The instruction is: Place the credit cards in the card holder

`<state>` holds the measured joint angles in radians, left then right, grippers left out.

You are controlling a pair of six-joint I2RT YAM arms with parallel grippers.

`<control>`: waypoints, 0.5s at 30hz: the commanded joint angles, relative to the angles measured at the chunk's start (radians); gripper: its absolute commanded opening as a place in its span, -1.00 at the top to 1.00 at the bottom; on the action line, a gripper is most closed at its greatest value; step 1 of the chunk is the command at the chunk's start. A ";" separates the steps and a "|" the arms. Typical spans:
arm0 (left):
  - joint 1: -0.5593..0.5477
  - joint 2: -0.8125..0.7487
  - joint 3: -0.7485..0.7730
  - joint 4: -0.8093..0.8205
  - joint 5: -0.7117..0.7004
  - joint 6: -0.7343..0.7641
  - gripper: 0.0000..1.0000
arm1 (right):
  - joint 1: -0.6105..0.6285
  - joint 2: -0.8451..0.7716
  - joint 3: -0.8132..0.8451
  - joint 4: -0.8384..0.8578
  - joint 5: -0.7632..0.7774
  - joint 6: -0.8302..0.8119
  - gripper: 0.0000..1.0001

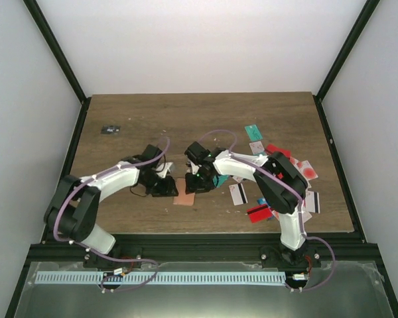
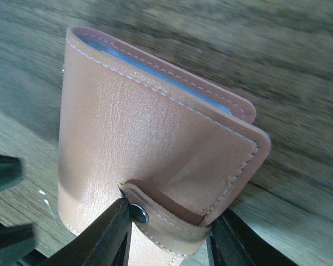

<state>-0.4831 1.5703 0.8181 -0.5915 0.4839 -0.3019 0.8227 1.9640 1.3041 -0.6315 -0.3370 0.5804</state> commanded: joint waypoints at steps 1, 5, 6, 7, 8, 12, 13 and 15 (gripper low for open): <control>0.063 -0.124 0.062 -0.103 -0.072 0.006 0.20 | 0.029 0.090 0.061 0.013 -0.026 -0.007 0.24; 0.159 -0.219 0.081 -0.173 -0.108 0.007 0.07 | 0.057 0.158 0.137 0.004 -0.052 -0.001 0.25; 0.179 -0.240 0.087 -0.189 -0.122 0.007 0.03 | 0.062 0.177 0.162 0.000 -0.064 0.000 0.24; 0.195 -0.257 0.092 -0.204 -0.131 0.009 0.00 | 0.068 0.195 0.191 0.000 -0.077 0.003 0.24; 0.214 -0.274 0.100 -0.216 -0.136 0.011 -0.02 | 0.072 0.212 0.214 0.001 -0.092 0.009 0.24; 0.273 -0.334 0.121 -0.255 -0.152 0.024 -0.07 | 0.085 0.259 0.308 0.027 -0.154 0.049 0.25; 0.286 -0.350 0.121 -0.258 -0.157 0.026 -0.08 | 0.085 0.270 0.333 0.027 -0.170 0.057 0.25; 0.311 -0.378 0.117 -0.266 -0.160 0.029 -0.14 | 0.085 0.281 0.374 0.017 -0.173 0.067 0.26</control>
<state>-0.2108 1.2442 0.9161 -0.7998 0.3515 -0.2909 0.8986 2.1944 1.6093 -0.6033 -0.4808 0.6117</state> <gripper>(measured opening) 0.549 0.374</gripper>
